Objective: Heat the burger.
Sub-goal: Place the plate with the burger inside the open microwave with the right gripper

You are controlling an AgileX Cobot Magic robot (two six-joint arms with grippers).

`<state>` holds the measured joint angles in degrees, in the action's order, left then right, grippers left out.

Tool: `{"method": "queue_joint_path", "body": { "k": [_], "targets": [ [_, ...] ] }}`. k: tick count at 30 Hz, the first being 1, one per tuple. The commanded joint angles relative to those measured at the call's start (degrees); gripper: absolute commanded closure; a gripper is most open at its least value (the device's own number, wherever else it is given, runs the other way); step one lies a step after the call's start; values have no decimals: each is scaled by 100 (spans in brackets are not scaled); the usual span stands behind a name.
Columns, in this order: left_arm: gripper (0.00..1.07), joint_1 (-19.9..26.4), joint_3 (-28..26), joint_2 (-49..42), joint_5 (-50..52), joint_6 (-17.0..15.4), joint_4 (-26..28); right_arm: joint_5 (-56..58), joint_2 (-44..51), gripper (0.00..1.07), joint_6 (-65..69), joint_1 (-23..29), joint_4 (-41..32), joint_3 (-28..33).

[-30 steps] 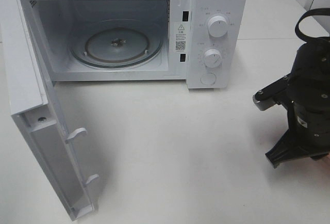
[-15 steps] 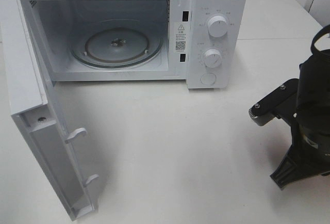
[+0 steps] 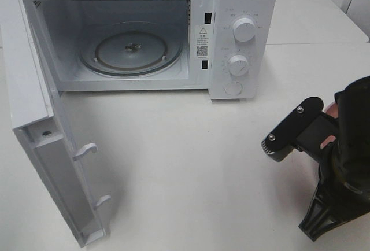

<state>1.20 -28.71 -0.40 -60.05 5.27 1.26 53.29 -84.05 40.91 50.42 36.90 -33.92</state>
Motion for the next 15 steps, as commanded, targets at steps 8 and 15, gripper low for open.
{"method": "queue_joint_path", "body": {
  "k": [8,15],
  "targets": [
    [14,6,17,-103,52,-23,-6,476,292,107,63,773,235,86],
    [14,6,17,-103,52,-23,-6,544,292,107,63,1192,235,86]
  ]
}}
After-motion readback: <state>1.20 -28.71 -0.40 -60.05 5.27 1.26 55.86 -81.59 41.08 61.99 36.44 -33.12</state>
